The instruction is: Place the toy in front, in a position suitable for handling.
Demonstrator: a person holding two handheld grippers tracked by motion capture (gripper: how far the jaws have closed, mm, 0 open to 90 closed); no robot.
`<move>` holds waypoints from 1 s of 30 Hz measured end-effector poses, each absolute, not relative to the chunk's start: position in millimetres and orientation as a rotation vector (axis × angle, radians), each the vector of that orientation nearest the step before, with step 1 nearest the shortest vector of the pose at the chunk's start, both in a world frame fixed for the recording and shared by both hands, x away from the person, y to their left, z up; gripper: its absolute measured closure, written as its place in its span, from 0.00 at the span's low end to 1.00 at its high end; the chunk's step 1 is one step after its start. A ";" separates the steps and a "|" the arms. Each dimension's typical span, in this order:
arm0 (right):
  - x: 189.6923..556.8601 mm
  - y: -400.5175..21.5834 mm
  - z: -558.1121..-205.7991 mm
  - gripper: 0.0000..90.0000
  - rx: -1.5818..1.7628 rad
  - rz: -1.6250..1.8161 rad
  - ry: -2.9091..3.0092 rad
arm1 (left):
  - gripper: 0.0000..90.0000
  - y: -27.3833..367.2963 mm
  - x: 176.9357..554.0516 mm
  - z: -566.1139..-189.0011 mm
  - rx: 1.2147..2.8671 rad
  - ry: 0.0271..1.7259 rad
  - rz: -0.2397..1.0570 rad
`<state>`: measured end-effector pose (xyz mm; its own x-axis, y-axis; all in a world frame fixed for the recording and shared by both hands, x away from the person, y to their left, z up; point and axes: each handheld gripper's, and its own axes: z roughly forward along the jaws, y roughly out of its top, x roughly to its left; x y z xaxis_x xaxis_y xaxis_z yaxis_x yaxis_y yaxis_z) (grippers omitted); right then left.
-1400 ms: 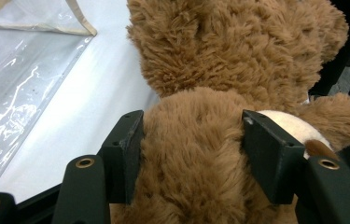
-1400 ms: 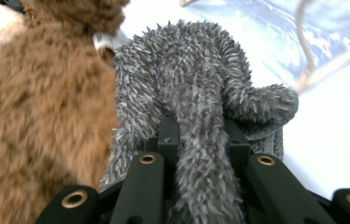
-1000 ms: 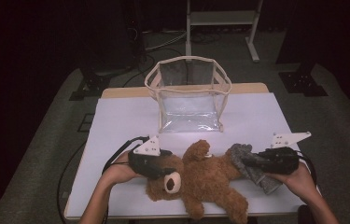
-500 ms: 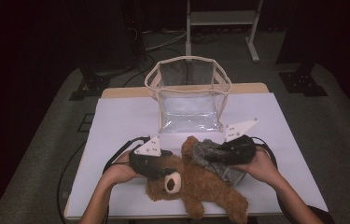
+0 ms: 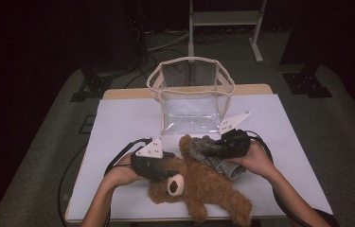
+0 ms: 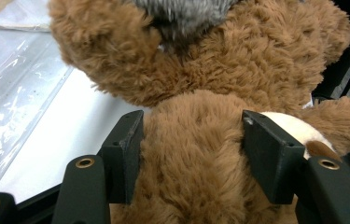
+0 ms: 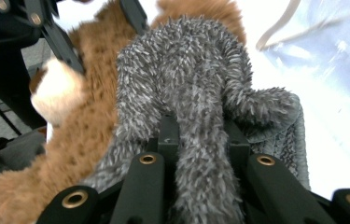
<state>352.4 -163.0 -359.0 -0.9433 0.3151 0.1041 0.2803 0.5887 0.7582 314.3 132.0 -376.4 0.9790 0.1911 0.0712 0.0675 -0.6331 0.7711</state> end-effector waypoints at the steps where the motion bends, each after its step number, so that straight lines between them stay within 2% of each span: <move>1: 351.8 -161.3 -355.1 0.83 0.509 1.308 2.753 | 0.45 131.9 314.2 -376.3 2.256 0.179 0.184; 5: 354.0 -153.6 -350.1 0.83 0.482 1.305 2.753 | 0.45 132.5 314.4 -376.7 2.254 0.179 0.182; 9: 352.1 -152.4 -366.0 0.83 0.486 1.258 2.810 | 0.45 133.1 314.6 -377.3 2.248 0.181 0.175; 16: 330.2 -192.4 -355.8 0.83 0.542 1.360 2.735 | 0.44 132.4 314.5 -377.1 2.249 0.188 0.179; 23: 300.4 -204.0 -352.7 0.83 0.504 1.367 2.717 | 0.44 130.3 316.4 -376.7 2.257 0.196 0.205; 30: 310.5 -209.2 -373.7 0.83 0.563 1.367 2.705 | 0.43 141.5 316.9 -368.3 2.235 0.208 0.235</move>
